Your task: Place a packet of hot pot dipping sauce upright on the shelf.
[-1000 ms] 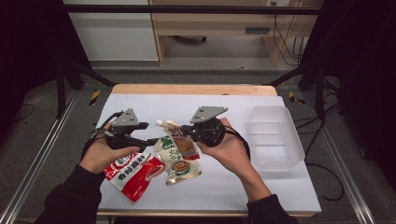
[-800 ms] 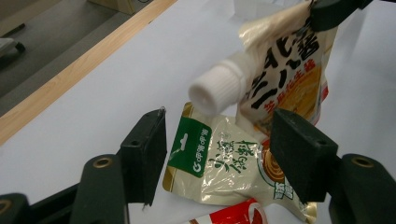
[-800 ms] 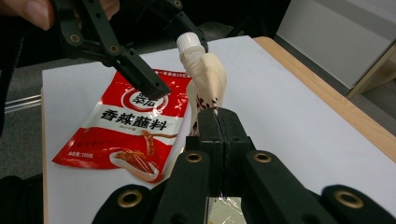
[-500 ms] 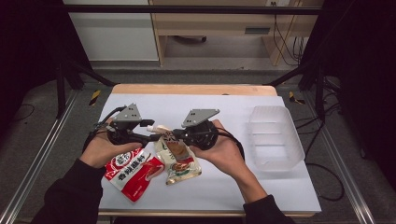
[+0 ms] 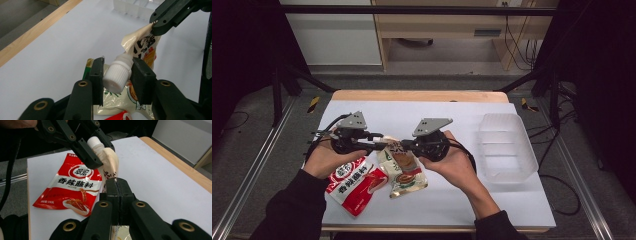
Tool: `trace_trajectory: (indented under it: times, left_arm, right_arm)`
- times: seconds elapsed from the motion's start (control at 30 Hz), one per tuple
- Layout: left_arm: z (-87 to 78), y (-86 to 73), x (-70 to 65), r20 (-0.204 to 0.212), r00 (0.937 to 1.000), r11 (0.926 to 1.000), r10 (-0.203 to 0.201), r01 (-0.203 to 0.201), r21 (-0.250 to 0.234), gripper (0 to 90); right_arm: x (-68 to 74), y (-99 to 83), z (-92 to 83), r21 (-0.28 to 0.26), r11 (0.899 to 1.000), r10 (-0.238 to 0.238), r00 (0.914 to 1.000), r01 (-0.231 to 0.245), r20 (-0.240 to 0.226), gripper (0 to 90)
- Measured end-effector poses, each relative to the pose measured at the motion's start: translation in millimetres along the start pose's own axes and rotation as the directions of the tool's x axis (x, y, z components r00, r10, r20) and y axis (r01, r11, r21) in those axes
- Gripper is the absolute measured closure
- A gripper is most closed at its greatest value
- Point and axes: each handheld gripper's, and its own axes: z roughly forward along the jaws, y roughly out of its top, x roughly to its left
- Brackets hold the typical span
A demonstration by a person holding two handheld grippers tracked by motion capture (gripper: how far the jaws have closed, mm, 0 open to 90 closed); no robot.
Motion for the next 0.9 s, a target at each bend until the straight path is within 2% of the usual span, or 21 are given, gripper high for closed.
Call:
trace_trajectory:
  times: [0.1, 0.2, 0.27, 0.4, 0.5, 0.57, 0.67, 0.8, 0.9]
  left_arm:
    - [2.5, 2.9, -2.0, 0.009, 1.0000, 1.0000, -0.001, 0.001, 0.000, 68.3]
    - [3.4, 8.2, -5.0, 0.017, 0.9998, 0.9998, 0.000, 0.000, -0.020, 71.9]
    - [4.4, 13.1, -7.0, 0.008, 0.9997, 0.9997, 0.024, -0.024, -0.007, 72.3]
    - [3.9, 19.5, -7.9, 0.024, 0.9988, 0.9989, 0.043, -0.044, 0.019, 72.8]
    - [2.9, 23.9, -10.1, 0.028, 0.9991, 0.9993, 0.033, -0.033, 0.017, 73.2]
    - [2.2, 28.0, -12.3, 0.031, 0.9984, 0.9985, 0.047, -0.048, 0.028, 73.4]
    - [0.6, 35.2, -16.0, 0.039, 0.9944, 0.9932, 0.098, -0.100, 0.059, 73.5]
    - [1.1, 39.4, -19.4, 0.045, 0.9919, 0.9901, 0.119, -0.122, 0.070, 73.7]
    - [1.2, 41.4, -20.5, 0.049, 0.9905, 0.9885, 0.129, -0.132, 0.074, 73.8]
  right_arm:
    - [-1.9, -3.2, -0.8, 0.006, 1.000, 0.011, 0.9999, -0.011, 0.008, 90.0]
    - [-5.4, -6.6, -3.0, 0.005, 1.000, 0.022, 0.9996, -0.023, 0.020, 90.0]
    - [-7.3, -8.3, -5.1, 0.000, 1.000, 0.031, 0.9993, -0.031, 0.022, 90.0]
    - [-8.8, -10.0, -8.3, 0.000, 1.000, 0.029, 0.9992, -0.029, 0.027, 89.8]
    - [-10.0, -10.8, -10.5, -0.002, 0.999, 0.032, 0.9992, -0.032, 0.024, 89.2]
    - [-10.5, -11.2, -11.3, 0.003, 1.000, 0.028, 0.9994, -0.028, 0.020, 88.8]
    - [-10.8, -12.1, -13.2, 0.034, 0.999, 0.007, 0.9997, -0.008, 0.023, 86.2]
    - [-10.8, -10.7, -14.9, 0.070, 0.997, -0.023, 0.9992, 0.020, 0.032, 83.9]
    - [-12.1, -7.8, -17.0, 0.104, 0.993, -0.054, 0.9983, 0.051, 0.023, 74.9]
